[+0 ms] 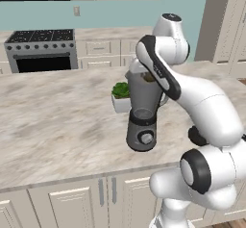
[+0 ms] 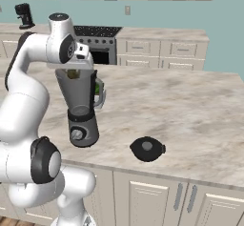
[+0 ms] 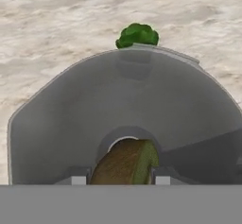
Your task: Open the blender lid, put the kiwi in the blender, close the lid, and start the blender.
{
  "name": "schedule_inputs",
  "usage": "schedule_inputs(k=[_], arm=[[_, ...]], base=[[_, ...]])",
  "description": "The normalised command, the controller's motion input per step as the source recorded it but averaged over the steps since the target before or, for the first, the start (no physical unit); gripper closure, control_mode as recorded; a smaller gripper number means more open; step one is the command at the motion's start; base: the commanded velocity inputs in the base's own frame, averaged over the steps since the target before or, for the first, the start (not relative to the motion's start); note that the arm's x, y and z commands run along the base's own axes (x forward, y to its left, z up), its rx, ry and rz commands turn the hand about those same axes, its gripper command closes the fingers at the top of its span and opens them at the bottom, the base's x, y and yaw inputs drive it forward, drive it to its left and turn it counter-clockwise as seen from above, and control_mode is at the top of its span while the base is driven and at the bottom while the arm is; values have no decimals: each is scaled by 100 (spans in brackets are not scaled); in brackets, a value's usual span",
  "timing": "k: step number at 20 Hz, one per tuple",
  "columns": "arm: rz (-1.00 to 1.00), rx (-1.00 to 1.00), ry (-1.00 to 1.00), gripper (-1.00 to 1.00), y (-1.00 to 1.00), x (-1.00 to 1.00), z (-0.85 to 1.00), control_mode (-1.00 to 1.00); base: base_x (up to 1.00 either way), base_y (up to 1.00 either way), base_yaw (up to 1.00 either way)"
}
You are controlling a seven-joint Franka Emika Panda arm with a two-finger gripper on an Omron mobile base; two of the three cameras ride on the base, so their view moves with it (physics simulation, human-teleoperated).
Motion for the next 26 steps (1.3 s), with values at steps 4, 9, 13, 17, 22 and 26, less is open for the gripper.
schedule_inputs(k=[4, 9, 13, 17, 22, 26], arm=[[0, 0, -6, 100, -11, -2, -43, -100], [0, 0, -3, 100, -4, 0, -37, -100], [0, 0, 0, 100, 0, 0, -54, -100], [0, 0, 1, -100, 0, 0, -43, -100], [0, 0, 1, -100, 0, 0, -15, -100], [0, 0, 0, -100, 0, 0, 1, -100]], base=[[0, 0, 0], [0, 0, 0], [0, 0, 0], [0, 0, 0], [0, 0, 0], [0, 0, 0]])
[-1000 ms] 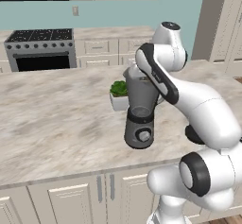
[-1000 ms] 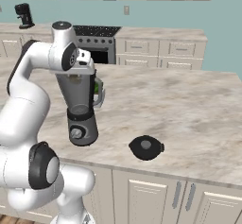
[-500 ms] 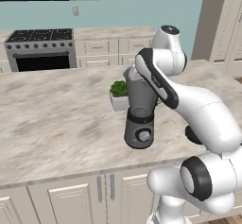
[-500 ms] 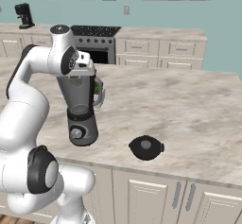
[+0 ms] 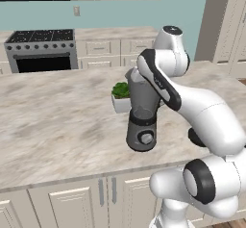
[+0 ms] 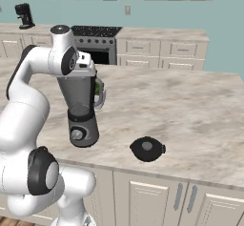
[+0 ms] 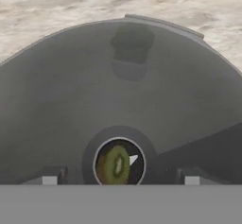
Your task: Open the blender lid, put the kiwi in the blender, close the lid, and start the blender.
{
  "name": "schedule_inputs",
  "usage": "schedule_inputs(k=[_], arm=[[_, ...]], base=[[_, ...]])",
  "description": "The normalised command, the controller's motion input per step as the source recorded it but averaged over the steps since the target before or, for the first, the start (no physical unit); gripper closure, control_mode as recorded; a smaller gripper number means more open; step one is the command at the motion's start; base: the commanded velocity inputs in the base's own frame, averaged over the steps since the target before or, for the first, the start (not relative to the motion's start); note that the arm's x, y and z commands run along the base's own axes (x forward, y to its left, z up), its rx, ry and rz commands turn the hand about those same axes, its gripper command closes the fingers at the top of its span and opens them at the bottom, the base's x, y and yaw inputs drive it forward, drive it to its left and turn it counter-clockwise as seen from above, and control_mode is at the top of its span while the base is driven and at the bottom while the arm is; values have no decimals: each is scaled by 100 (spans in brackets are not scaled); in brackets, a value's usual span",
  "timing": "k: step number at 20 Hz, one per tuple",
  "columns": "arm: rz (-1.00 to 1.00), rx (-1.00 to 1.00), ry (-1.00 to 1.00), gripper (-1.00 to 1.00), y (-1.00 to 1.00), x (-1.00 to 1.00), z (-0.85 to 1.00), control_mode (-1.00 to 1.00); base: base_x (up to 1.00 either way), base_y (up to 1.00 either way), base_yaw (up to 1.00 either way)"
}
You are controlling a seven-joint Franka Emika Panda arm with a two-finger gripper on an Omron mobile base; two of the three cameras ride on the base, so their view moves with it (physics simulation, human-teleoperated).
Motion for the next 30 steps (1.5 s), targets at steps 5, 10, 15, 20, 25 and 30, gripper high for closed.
schedule_inputs(k=[5, 10, 15, 20, 25, 30], arm=[[0, 0, -4, -100, 0, 0, 44, -100], [0, 0, -10, -100, -16, -21, 83, -100], [0, 6, -3, -100, -75, -34, 12, -100], [-2, 12, 7, -100, -87, -18, -33, -100], [-1, 0, 12, -100, -13, 0, -65, -100], [-11, 0, 15, -100, -34, -1, -94, -100]], base=[[0, 0, 0], [0, 0, 0], [0, 0, 0], [0, 0, 0], [0, 0, 0], [0, 0, 0]])
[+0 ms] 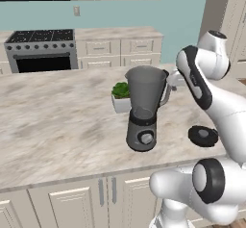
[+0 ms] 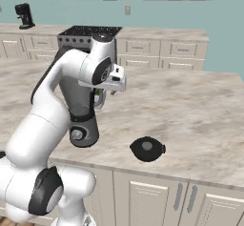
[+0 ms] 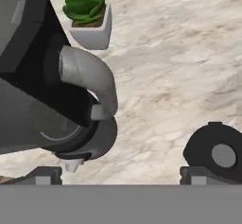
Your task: Open the blender lid, put the kiwi in the blender, close the lid, and start the blender.
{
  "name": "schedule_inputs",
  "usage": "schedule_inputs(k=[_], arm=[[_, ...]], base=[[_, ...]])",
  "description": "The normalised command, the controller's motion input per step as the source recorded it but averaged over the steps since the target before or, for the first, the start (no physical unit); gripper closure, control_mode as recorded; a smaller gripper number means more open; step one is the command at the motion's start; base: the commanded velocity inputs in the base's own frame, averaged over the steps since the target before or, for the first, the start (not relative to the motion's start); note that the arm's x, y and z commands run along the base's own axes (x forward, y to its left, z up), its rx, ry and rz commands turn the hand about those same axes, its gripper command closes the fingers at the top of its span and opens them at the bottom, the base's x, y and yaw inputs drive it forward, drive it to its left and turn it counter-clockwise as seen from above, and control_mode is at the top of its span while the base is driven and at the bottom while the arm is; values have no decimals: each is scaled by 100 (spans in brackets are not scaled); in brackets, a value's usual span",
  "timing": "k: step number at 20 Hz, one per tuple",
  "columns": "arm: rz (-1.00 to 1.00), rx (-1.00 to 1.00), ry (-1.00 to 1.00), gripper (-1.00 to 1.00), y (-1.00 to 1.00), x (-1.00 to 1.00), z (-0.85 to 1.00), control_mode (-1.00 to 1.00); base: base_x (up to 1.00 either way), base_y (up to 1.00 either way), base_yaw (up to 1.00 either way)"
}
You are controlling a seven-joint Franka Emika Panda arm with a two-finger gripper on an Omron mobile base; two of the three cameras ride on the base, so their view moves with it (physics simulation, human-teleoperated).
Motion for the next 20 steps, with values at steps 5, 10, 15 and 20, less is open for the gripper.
schedule_inputs(k=[5, 10, 15, 20], arm=[[-22, 7, 7, -100, -88, -51, -51, -100], [-24, 6, 5, -100, -86, -43, -52, -100], [-24, 0, 9, -100, -58, -2, -91, -100], [-3, -9, 0, -100, -11, 1, -76, -100]], base=[[0, 0, 0], [0, 0, 0], [0, 0, 0], [0, 0, 0]])
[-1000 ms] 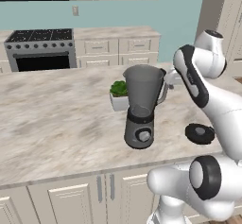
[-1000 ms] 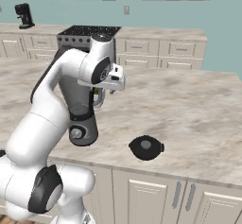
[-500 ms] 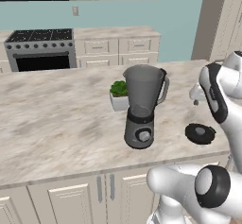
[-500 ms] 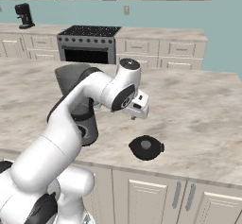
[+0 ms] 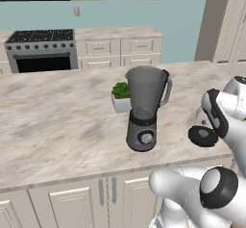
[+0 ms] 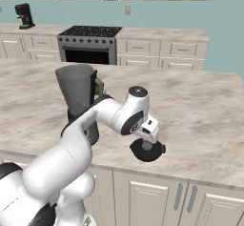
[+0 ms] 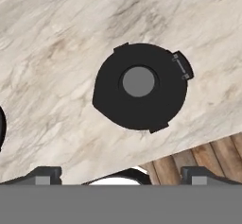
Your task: Open the blender lid, put the kiwi in the blender, close the lid, and start the blender.
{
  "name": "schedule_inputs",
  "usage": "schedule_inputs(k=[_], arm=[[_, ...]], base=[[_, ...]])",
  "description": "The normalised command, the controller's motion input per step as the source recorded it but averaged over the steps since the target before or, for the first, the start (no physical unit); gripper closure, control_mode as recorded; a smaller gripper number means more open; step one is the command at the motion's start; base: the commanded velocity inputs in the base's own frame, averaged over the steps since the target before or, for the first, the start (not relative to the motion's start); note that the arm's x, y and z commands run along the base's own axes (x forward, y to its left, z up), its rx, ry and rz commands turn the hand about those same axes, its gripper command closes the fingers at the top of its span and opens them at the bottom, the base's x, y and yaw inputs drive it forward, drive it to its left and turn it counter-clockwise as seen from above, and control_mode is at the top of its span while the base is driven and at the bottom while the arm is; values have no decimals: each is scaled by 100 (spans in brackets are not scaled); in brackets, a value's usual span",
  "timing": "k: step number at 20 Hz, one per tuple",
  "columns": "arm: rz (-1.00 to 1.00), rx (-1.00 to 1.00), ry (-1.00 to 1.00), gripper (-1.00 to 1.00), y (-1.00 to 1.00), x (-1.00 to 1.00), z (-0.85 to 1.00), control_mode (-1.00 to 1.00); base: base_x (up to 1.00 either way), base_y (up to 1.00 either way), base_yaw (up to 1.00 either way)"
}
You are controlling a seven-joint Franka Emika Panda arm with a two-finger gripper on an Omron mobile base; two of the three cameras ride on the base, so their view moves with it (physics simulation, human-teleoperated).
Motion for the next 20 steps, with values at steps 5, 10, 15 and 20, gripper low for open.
schedule_inputs(k=[5, 10, 15, 20], arm=[[0, -2, 0, -100, -1, 7, -43, -100], [0, 0, 1, -100, -8, 34, -32, -100], [0, 0, 1, -100, -25, 52, -14, -100], [0, 0, 2, -100, -29, 39, -21, -100]], base=[[0, 0, 0], [0, 0, 0], [0, 0, 0], [0, 0, 0]])
